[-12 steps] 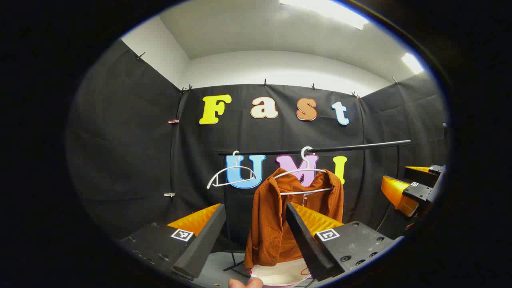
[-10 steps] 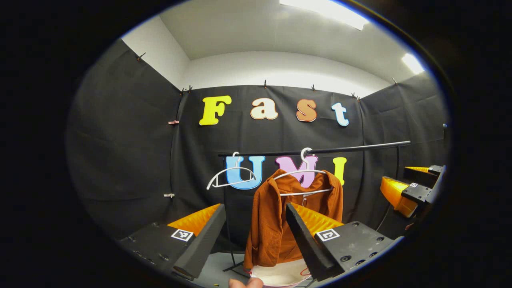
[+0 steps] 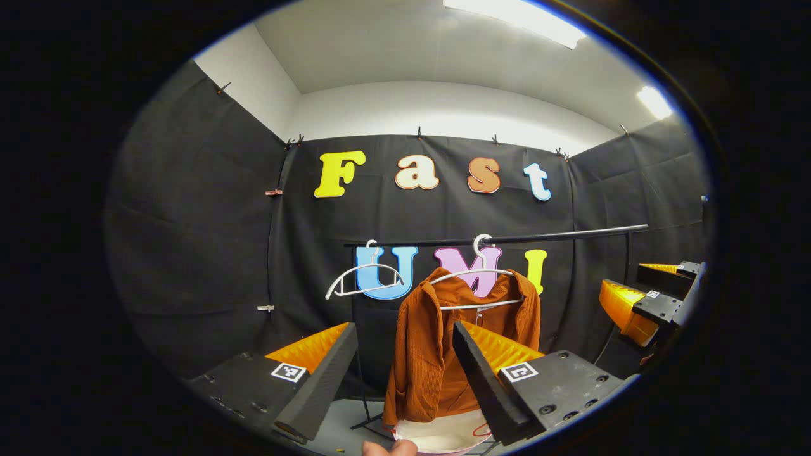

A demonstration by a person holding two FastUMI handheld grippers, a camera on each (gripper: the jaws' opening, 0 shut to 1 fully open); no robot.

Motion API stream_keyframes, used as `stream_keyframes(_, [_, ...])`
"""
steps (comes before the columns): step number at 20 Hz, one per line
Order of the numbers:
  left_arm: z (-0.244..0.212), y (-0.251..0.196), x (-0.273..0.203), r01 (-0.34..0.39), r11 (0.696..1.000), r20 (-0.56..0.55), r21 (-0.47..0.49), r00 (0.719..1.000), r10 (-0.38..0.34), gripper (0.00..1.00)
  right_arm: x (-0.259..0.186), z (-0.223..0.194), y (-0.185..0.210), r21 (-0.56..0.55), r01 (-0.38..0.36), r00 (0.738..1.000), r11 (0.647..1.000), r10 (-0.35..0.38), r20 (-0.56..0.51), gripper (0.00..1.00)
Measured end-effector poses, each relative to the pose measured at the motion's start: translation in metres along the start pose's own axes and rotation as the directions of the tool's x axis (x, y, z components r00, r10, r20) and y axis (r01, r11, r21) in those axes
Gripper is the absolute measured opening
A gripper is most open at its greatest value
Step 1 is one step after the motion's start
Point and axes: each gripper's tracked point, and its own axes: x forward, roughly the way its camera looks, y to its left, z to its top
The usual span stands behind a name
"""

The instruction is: Grasp the clothes on the hanger with both hands and then place them into the laundry hamper below.

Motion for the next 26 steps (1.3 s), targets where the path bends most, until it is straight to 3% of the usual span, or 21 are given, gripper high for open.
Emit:
stream_keyframes(11, [-0.011, -0.022, 0.039, 0.05, 0.999, 0.002, 0.007, 0.999, -0.05, 0.96, 0.023, -0.016, -0.002, 0.001, 0.003, 1.0, 1.0, -0.003, -0.022, 0.97])
stream_keyframes(16, [-0.022, -0.052, 0.1, 0.077, 0.997, 0.004, -0.022, 0.997, -0.077, 0.96, 0.086, -0.047, -0.003, 0.009, -0.02, 0.999, 1.0, 0.02, -0.028, 0.98])
stream_keyframes(26, [-0.093, -0.059, 0.25, -0.029, 0.999, -0.07, 0.04, 0.997, 0.032, 0.96, 0.187, -0.131, -0.003, 0.071, -0.084, 0.99, 0.994, 0.092, -0.11, 0.98])
